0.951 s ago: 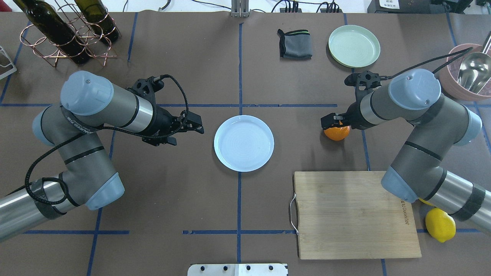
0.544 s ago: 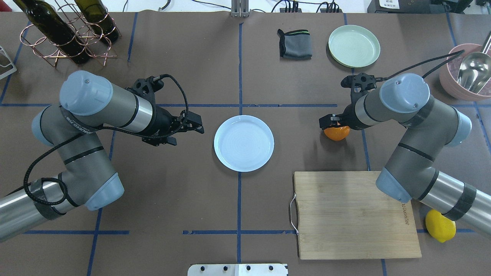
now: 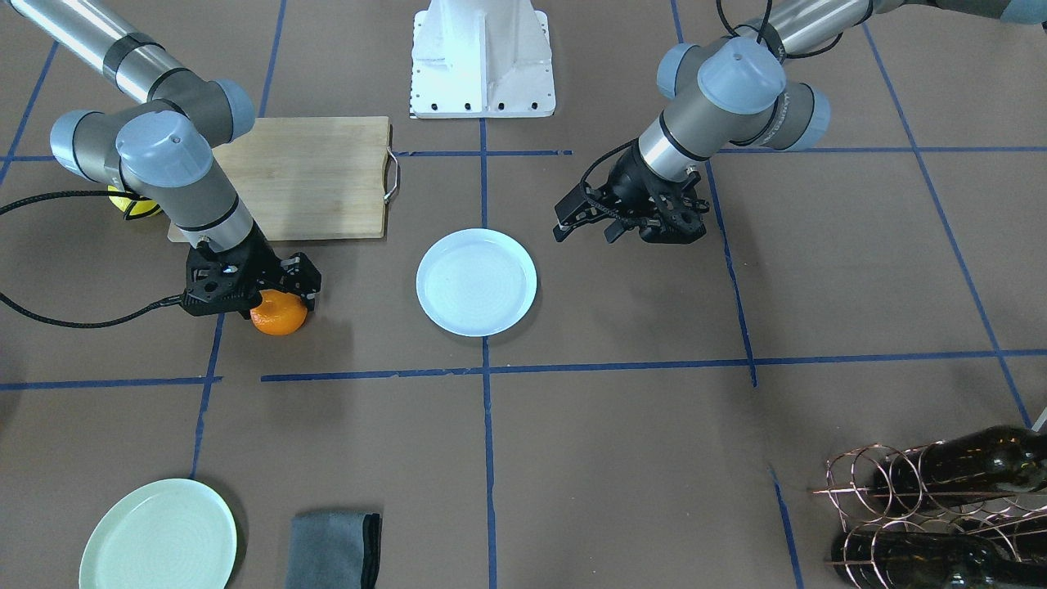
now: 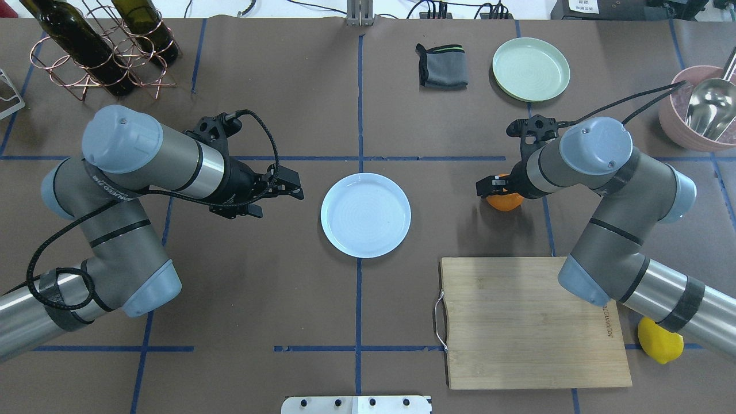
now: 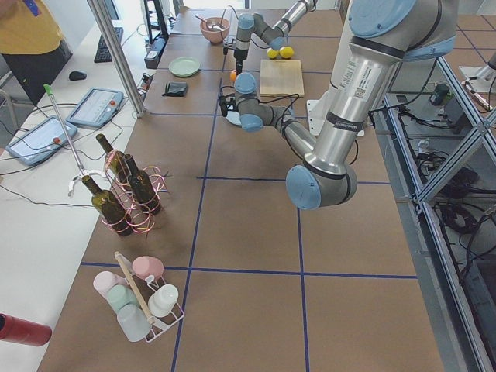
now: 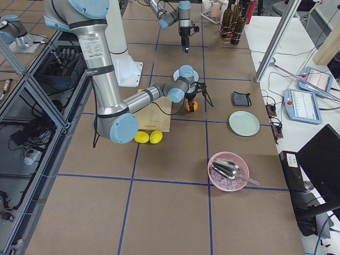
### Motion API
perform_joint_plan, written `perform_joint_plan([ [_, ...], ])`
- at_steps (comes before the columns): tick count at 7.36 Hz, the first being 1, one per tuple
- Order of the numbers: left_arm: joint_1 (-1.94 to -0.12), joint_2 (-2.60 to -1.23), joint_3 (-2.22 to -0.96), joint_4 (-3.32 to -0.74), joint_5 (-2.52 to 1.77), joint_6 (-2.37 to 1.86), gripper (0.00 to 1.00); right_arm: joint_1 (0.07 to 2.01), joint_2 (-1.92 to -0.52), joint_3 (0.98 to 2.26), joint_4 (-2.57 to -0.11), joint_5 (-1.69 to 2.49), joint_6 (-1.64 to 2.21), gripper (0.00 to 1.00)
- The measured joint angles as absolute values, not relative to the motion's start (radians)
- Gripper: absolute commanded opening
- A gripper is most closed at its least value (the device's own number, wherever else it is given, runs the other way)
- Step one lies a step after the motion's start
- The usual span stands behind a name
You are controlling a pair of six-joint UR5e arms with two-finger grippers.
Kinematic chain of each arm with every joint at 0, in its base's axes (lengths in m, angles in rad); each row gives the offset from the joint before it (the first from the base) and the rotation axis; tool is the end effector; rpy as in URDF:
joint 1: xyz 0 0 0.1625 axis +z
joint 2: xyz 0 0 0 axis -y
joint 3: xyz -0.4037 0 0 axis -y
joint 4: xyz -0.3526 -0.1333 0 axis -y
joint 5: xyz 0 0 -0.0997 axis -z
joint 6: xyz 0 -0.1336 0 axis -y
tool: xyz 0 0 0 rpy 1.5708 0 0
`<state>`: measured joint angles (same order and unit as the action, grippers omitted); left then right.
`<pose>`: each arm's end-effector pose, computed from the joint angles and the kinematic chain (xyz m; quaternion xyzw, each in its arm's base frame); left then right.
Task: Pick orange to plate
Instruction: 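Close the right gripper on the orange while the left gripper releases the plate, then carry the orange with the right gripper onto the light blue plate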
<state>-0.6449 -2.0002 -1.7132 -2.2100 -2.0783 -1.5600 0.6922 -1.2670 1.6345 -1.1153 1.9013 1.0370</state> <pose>0.4456 -0.4207 0.2865 -0.0180 0.5881 -0.1124 0.8008 -0.4124 -0.4587 0.4339 0.1037 -0.4094 0.0059 0.9064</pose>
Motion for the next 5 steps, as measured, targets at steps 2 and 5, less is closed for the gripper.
perform_joint_plan([
  [2,-0.644,-1.971,-1.748,-2.209,-2.080,-1.560,0.99,0.690,-1.265,1.630,-1.115,1.901,1.038,0.21],
  [5,-0.647,-1.954,-1.774,-2.209,-2.084,-1.559,0.99,0.696,-1.251,1.687,-1.139,1.912,1.055,0.08],
])
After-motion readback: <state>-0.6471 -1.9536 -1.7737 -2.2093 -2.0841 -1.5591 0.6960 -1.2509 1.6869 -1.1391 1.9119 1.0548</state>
